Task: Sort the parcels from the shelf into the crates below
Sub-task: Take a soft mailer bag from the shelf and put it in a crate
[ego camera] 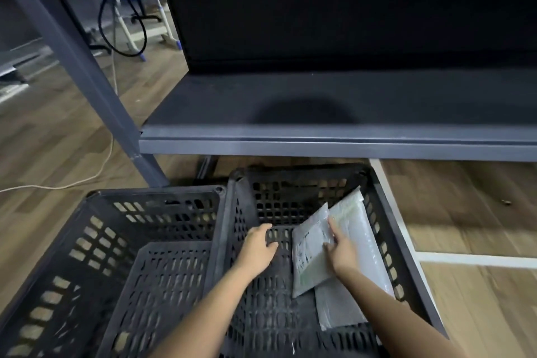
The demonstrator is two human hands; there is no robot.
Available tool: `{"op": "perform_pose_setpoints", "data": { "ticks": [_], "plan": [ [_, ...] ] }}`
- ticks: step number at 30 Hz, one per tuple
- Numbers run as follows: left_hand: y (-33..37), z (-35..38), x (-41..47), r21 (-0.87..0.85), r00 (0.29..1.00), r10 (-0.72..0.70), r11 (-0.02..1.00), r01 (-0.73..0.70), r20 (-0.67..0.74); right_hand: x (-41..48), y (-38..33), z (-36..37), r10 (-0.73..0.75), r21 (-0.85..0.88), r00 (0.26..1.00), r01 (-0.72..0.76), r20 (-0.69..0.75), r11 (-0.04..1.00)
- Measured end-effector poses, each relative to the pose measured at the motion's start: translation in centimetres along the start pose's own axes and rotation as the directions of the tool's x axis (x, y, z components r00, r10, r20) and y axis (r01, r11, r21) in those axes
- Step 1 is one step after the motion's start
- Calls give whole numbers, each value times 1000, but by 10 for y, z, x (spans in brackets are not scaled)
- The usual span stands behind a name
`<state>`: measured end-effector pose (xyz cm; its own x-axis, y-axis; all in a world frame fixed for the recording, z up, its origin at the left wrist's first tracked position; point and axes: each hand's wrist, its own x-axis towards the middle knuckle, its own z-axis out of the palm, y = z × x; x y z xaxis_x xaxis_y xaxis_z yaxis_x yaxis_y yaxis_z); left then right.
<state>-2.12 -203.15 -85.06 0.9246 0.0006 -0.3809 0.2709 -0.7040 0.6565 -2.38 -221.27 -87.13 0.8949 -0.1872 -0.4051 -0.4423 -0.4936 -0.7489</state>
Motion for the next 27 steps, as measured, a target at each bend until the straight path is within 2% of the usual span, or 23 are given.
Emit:
{"op": "perform_pose_setpoints", "data": {
  "ticks": [5, 11, 16, 21, 27],
  "plan": [
    [-2, 2, -1, 11, 1000, 1, 1000, -1, -1, -5, 22, 9, 24, -170, 996, -8, 91, 985],
    [3, 4, -5, 32, 1000, 23, 999, -23, 10, -6, 24, 6, -51, -119, 993, 64, 107, 991],
    [19, 5, -9, 10, 998, 57, 998, -57, -18, -15, 0, -18, -62, -48, 996, 65, 68, 997],
    [63, -22, -40, -9, 996, 89, 996, -89, -19, -36, -48, -63, -60, -2, 998, 60, 13, 998],
    [159, -109, -102, 17, 986, 166, 986, -165, -33, -99, -145, -134, -126, 5, 992, 127, -21, 992]
  ]
}}
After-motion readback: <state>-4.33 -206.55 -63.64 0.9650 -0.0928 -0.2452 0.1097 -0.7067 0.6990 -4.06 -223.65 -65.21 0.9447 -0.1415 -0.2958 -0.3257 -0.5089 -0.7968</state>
